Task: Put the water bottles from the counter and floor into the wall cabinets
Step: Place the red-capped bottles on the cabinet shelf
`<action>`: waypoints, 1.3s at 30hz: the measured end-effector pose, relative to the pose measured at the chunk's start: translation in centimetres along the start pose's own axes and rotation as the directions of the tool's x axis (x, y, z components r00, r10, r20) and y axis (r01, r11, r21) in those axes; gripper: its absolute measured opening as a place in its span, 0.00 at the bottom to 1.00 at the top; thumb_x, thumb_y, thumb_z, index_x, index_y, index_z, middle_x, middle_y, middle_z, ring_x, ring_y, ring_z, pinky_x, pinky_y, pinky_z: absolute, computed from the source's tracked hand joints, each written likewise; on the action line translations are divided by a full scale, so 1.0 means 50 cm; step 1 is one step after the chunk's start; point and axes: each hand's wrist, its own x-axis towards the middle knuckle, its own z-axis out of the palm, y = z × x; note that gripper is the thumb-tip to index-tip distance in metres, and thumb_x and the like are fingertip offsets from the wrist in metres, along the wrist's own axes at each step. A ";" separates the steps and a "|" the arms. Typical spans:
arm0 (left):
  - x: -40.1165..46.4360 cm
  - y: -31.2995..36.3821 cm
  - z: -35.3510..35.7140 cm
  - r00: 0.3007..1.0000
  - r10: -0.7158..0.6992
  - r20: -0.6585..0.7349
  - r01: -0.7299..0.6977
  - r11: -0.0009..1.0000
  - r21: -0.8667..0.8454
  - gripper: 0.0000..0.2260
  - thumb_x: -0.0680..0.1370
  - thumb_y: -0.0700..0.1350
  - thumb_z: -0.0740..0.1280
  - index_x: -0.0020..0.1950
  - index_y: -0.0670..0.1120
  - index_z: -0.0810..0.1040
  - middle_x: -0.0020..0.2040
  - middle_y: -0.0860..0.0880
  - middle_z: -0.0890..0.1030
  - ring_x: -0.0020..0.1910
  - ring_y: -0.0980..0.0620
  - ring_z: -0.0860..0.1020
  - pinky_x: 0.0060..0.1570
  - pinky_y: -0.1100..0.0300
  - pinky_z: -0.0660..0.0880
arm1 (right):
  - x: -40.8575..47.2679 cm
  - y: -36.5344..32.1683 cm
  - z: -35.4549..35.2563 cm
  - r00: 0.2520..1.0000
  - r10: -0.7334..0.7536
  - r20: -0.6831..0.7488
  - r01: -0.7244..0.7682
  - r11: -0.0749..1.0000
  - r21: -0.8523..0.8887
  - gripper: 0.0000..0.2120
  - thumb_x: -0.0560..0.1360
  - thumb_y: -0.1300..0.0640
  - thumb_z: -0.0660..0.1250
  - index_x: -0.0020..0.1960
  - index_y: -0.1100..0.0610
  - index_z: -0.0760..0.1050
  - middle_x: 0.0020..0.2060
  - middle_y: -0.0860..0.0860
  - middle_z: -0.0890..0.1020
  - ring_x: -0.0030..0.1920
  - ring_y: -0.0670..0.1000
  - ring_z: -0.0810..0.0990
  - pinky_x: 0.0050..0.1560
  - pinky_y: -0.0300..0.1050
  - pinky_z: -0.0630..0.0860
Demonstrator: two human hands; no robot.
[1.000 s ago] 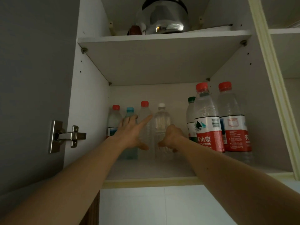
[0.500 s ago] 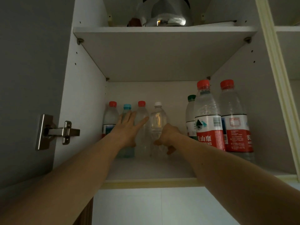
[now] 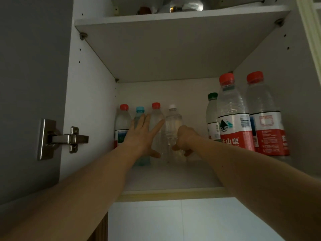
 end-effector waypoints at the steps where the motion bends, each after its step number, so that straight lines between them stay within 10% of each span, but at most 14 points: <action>1: -0.001 0.000 -0.001 1.000 -0.002 0.004 0.002 1.000 -0.006 0.60 0.65 0.76 0.68 0.75 0.59 0.25 0.80 0.40 0.35 0.79 0.38 0.36 0.76 0.35 0.42 | 0.001 0.001 0.001 1.000 -0.008 -0.006 0.008 1.000 -0.013 0.18 0.72 0.59 0.77 0.57 0.64 0.75 0.40 0.55 0.74 0.47 0.61 0.83 0.44 0.56 0.85; 12: -0.021 -0.009 -0.035 0.999 0.032 0.001 -0.031 0.977 -0.209 0.54 0.71 0.64 0.73 0.80 0.56 0.35 0.82 0.42 0.40 0.80 0.42 0.39 0.78 0.40 0.47 | 0.006 0.011 0.017 0.997 0.008 -0.078 -0.005 0.999 0.035 0.21 0.72 0.57 0.77 0.57 0.60 0.70 0.38 0.53 0.71 0.37 0.54 0.76 0.41 0.50 0.83; 20: -0.061 -0.025 -0.066 0.989 -0.065 -0.134 -0.023 0.823 -0.568 0.36 0.74 0.55 0.75 0.77 0.48 0.64 0.74 0.45 0.67 0.72 0.44 0.67 0.69 0.49 0.67 | -0.091 -0.023 -0.027 0.974 -0.172 -0.149 0.173 0.985 -0.007 0.20 0.77 0.55 0.72 0.65 0.59 0.74 0.58 0.57 0.80 0.58 0.57 0.79 0.55 0.48 0.78; 32: -0.118 0.097 -0.280 0.937 -0.313 -0.156 -0.053 0.316 -0.947 0.44 0.67 0.67 0.73 0.78 0.50 0.64 0.73 0.50 0.71 0.68 0.52 0.72 0.65 0.53 0.72 | -0.392 0.061 -0.221 0.607 -0.546 -0.577 0.513 0.824 -0.240 0.16 0.80 0.57 0.63 0.68 0.55 0.72 0.64 0.50 0.73 0.64 0.49 0.71 0.61 0.44 0.70; 35: -0.127 0.159 -0.321 0.960 -0.251 -0.128 -0.063 0.254 -0.965 0.43 0.70 0.61 0.75 0.79 0.51 0.61 0.71 0.50 0.72 0.63 0.53 0.74 0.53 0.60 0.75 | -0.413 0.113 -0.244 0.634 -0.460 -0.621 0.401 0.883 -0.244 0.23 0.79 0.58 0.65 0.72 0.54 0.67 0.69 0.50 0.68 0.70 0.51 0.64 0.69 0.47 0.67; 39: -0.141 0.247 -0.351 0.997 -0.081 -0.004 0.015 0.223 -0.975 0.55 0.59 0.68 0.74 0.80 0.56 0.52 0.72 0.48 0.70 0.63 0.49 0.76 0.61 0.44 0.77 | -0.417 0.160 -0.247 0.774 -0.243 -0.584 0.236 0.968 -0.090 0.31 0.79 0.57 0.65 0.78 0.52 0.57 0.73 0.53 0.62 0.72 0.56 0.61 0.70 0.56 0.66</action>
